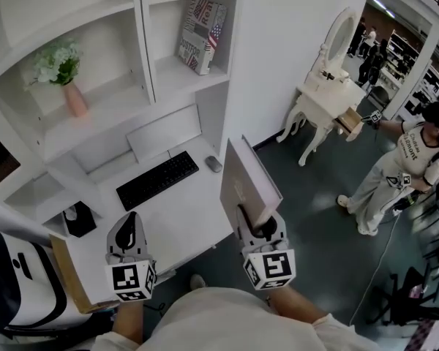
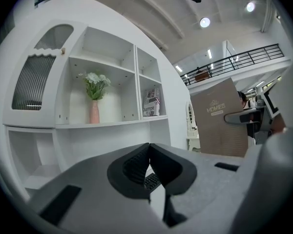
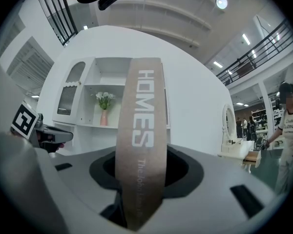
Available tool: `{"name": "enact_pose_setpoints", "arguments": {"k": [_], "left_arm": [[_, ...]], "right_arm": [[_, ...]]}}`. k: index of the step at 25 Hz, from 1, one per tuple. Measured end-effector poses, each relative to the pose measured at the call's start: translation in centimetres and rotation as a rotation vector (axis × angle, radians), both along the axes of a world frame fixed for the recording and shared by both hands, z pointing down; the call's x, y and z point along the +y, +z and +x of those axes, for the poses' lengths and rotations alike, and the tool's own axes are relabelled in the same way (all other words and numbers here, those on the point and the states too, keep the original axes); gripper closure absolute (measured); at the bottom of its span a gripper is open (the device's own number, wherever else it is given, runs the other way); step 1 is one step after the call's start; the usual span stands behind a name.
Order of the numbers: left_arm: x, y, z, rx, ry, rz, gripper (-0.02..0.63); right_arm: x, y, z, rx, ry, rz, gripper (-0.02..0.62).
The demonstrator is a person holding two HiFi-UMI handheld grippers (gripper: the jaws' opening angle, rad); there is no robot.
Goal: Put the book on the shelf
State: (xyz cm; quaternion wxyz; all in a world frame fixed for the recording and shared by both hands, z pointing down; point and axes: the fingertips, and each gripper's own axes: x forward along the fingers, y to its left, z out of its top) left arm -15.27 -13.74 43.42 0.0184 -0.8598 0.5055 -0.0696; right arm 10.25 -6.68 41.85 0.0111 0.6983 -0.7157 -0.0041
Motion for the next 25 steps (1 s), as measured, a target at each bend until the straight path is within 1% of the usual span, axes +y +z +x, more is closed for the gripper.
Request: {"name": "enact_pose_setpoints", "arguments": {"k": [7, 14, 21, 25], "left_arm": [[-4.4, 0.3, -0.9, -0.002, 0.005, -0.003, 0.601], [-6.6, 0.3, -0.9, -0.009, -0.013, -0.005, 0.601], [-7.8, 0.0, -0.4, -0.008, -0.081, -0.002, 0.601], [-8.3, -0.9, -0.5, -0.007, -0.135, 0.011, 0.601]], "right_arm": [[-4.5, -0.1, -0.4, -0.006, 0.016, 0.005, 0.416], [-7.5, -0.7, -0.2, -0.003, -0.003, 0.016, 0.416], [-10.8, -1.6, 1.5, 0.005, -0.055, 0.034, 0.416], [-13.3, -3.7, 2.5, 0.014, -0.099, 0.068, 0.416]]}}
